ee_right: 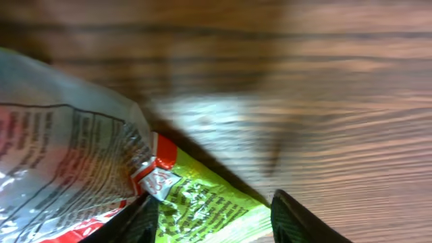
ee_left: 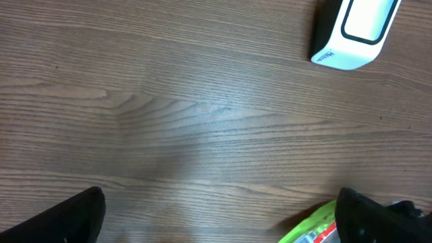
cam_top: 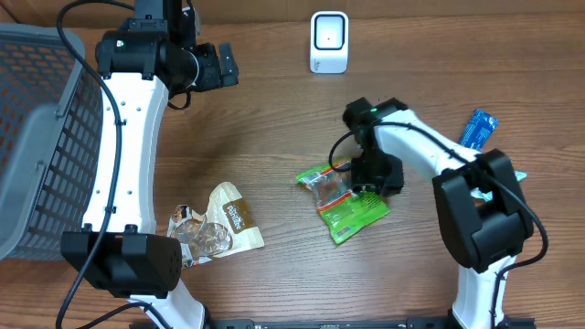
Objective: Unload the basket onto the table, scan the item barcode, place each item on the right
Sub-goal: 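Drag the Haribo bag right and lift it with the right gripper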
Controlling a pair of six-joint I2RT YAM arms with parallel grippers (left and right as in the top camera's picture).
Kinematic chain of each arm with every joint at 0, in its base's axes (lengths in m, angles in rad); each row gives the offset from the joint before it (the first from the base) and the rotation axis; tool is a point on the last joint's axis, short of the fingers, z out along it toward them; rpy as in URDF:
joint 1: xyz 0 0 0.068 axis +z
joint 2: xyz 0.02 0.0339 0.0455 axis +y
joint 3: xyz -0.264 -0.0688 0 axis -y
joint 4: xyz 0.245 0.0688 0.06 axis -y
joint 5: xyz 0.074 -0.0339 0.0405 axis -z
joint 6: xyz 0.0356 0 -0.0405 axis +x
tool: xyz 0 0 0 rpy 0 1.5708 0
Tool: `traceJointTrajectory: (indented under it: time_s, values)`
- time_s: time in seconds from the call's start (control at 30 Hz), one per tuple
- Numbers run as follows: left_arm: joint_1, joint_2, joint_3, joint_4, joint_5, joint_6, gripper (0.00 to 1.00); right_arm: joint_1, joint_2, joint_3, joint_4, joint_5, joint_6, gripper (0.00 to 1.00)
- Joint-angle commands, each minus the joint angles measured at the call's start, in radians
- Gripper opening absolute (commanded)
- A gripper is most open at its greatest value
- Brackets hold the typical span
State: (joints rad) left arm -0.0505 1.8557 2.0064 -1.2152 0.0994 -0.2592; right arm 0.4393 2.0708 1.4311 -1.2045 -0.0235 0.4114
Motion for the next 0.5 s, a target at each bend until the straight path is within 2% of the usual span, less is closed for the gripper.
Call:
traceJointTrajectory:
  time_s: [0.0, 0.07, 0.2, 0.33, 0.47]
  values:
    - [-0.004, 0.002, 0.014, 0.0, -0.006, -0.01, 1.0, -0.05, 0.022, -0.011, 0.024, -0.064, -0.167, 0.7]
    - [-0.004, 0.002, 0.014, 0.0, -0.006, -0.01, 1.0, -0.071, -0.007, 0.01, 0.025, -0.15, -0.274, 0.85]
    - [-0.004, 0.002, 0.014, 0.0, -0.006, -0.01, 1.0, -0.137, -0.062, 0.024, 0.101, -0.251, -0.393, 0.99]
    - [-0.004, 0.002, 0.014, 0.0, -0.006, -0.01, 1.0, -0.188, -0.061, -0.023, 0.237, -0.542, -0.609, 0.99]
    - [-0.004, 0.002, 0.014, 0.0, -0.006, -0.01, 1.0, -0.172, -0.059, -0.091, 0.357, -0.578, -0.634, 0.99]
